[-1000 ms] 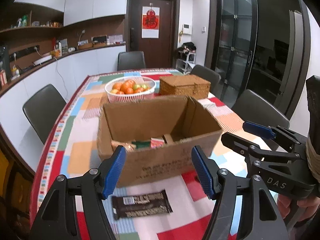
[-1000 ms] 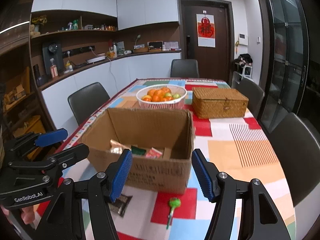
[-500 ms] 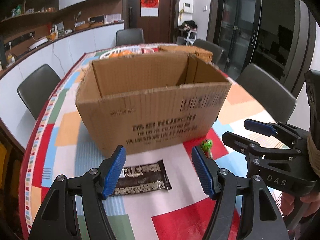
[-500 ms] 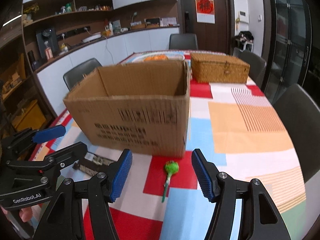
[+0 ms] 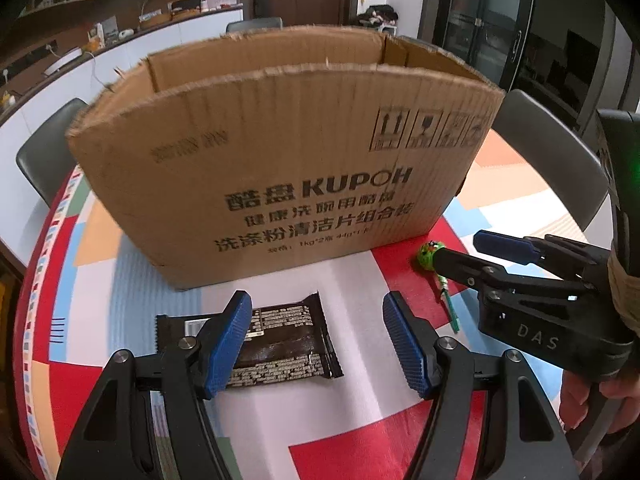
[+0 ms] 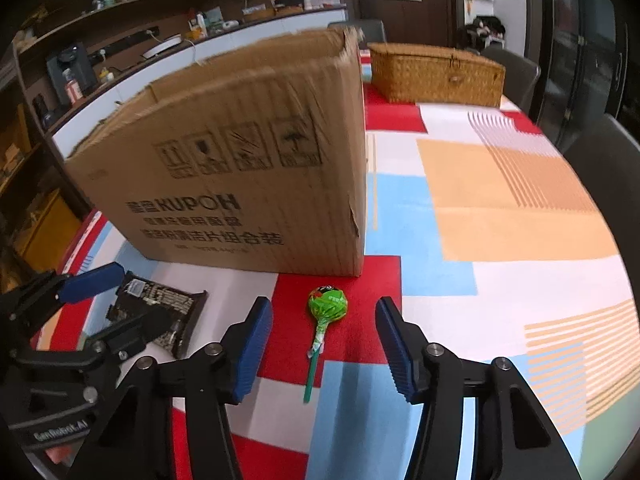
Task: Organize snacks
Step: 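Grasp the green lollipop with the right tool while the left tool approaches the chocolate bar, then grasp the dark chocolate bar with the left tool and lift it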
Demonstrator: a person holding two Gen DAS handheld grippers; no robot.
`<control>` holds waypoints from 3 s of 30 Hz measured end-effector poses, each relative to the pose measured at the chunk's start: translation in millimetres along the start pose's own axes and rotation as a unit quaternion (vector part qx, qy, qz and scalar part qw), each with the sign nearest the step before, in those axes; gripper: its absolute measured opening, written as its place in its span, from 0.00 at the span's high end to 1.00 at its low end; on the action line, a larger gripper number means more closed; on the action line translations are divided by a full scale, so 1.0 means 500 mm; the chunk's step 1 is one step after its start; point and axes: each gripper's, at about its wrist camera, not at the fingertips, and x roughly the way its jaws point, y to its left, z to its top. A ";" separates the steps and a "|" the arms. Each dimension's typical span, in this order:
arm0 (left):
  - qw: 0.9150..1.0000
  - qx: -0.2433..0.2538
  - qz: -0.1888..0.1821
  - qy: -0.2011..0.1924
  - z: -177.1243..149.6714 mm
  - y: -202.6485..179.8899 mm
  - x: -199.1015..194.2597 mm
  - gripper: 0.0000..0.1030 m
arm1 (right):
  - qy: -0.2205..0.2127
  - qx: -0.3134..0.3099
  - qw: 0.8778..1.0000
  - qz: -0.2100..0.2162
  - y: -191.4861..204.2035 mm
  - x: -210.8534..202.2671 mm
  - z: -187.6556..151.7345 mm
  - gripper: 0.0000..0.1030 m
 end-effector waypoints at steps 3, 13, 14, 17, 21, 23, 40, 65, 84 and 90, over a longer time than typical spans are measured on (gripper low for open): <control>1.000 0.001 0.001 0.011 0.000 0.000 0.019 0.35 | 0.015 0.009 1.000 0.007 -0.005 0.024 0.000 0.53; 1.000 -0.001 0.001 0.019 0.012 0.006 0.039 0.35 | 0.038 0.017 0.999 0.002 -0.007 0.085 0.002 0.64; 1.000 -0.002 0.001 0.019 0.015 0.006 0.039 0.35 | 0.035 0.013 0.999 -0.002 -0.004 0.088 0.003 0.65; 1.000 -0.004 0.001 0.018 0.014 0.012 0.040 0.35 | 0.032 0.000 0.999 -0.013 0.002 0.093 0.006 0.70; 1.000 -0.007 0.001 0.016 0.010 0.016 0.038 0.35 | 0.031 -0.007 0.999 -0.015 0.010 0.088 0.004 0.74; 1.000 -0.007 0.000 0.015 0.007 0.019 0.034 0.35 | 0.030 -0.009 0.999 -0.014 0.016 0.081 -0.003 0.74; 0.998 0.059 -0.014 -0.003 -0.037 0.093 -0.066 0.29 | 0.004 -0.012 0.999 0.035 0.114 -0.031 -0.032 0.74; 0.973 0.215 -0.042 0.072 -0.025 0.061 0.074 0.22 | 0.062 0.003 0.998 0.021 0.156 0.013 -0.077 0.74; 0.981 0.141 -0.078 0.109 -0.029 0.087 0.086 0.31 | 0.066 0.025 0.997 0.018 0.117 0.027 -0.076 0.74; 0.983 0.138 -0.070 0.098 -0.030 0.072 0.104 0.30 | 0.063 0.029 0.997 0.013 0.120 0.018 -0.078 0.74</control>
